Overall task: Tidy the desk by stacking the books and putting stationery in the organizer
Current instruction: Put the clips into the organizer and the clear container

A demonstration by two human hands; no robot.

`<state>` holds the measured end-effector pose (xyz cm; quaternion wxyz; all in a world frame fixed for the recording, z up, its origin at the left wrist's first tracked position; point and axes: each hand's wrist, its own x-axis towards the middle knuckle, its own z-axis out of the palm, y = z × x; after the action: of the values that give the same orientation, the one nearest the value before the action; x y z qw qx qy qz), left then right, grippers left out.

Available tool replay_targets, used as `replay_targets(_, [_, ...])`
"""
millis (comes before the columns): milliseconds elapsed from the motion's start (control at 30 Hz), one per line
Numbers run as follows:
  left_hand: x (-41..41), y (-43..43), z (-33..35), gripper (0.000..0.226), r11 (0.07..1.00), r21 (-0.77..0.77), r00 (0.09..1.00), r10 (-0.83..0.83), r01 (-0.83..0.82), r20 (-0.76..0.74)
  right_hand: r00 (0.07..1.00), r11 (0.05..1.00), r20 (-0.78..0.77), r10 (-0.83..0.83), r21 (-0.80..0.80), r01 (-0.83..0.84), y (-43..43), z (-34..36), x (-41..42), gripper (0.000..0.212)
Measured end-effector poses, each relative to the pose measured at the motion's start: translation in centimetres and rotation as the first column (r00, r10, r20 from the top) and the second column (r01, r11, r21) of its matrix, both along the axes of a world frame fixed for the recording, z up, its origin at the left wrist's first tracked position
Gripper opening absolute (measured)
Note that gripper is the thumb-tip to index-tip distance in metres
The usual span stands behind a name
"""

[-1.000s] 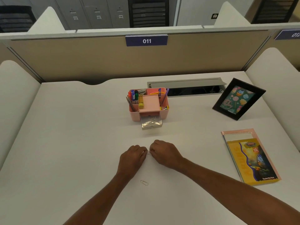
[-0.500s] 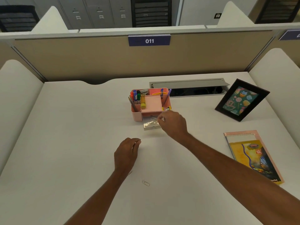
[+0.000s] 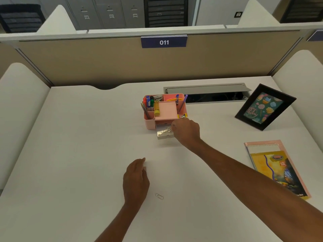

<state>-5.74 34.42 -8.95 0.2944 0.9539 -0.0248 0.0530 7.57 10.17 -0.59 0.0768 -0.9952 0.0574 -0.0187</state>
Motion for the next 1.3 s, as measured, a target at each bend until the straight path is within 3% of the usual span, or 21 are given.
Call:
replay_targets(167, [-6.9, -1.3, -2.0, 0.095, 0.976, 0.216, 0.981, 0.064, -0.023, -0.185, 0.984, 0.994, 0.178, 0.02, 0.104, -0.039, -0.1, -0.4, -1.5, 0.026])
replay_targets(233, [-8.8, -2.2, -2.5, 0.105, 0.958, 0.285, 0.971, 0.058, 0.011, -0.232, 0.973, 0.992, 0.229, 0.038, 0.106, -0.064, -0.1, -0.5, -2.1, 0.024])
replay_targets(567, [-5.8, -6.6, -2.2, 0.088, 0.933, 0.341, 0.979, -0.053, 0.119, -0.196, 0.942, 0.986, 0.334, 0.022, 0.148, -0.076, 0.0, 0.6, -4.5, 0.018])
replay_targets(800, [-2.8, -10.2, -2.5, 0.087, 0.912, 0.36, 0.97, -0.124, 0.194, -0.208, 0.834, 0.955, 0.531, 0.149, 0.142, -0.261, -0.6, -0.6, -8.4, 0.016])
replay_targets(933, [-1.6, -11.7, -2.6, 0.085, 0.912, 0.351, 0.97, -0.151, 0.211, -0.191, 0.885, 0.95, 0.443, 0.142, 0.19, -0.248, -1.4, -2.6, -10.2, 0.019])
replay_targets(1100, [-0.1, -12.4, -2.8, 0.088, 0.903, 0.353, 0.962, -0.184, 0.246, -0.2, 0.986, 0.975, 0.146, 0.075, 0.197, -0.103, -2.7, -4.7, -12.0, 0.022])
replay_targets(1200, [0.2, -11.9, -2.8, 0.092, 0.902, 0.334, 0.955, -0.214, 0.274, -0.206, 0.995, 0.97, -0.036, 0.096, 0.228, -0.086, -3.1, -5.6, -12.8, 0.021])
replay_targets(1300, [0.2, -10.6, -2.4, 0.081, 0.907, 0.286, 0.949, -0.273, 0.309, -0.159, 0.99, 0.956, -0.095, 0.105, 0.285, -0.074, -3.0, -6.4, -13.9, 0.024])
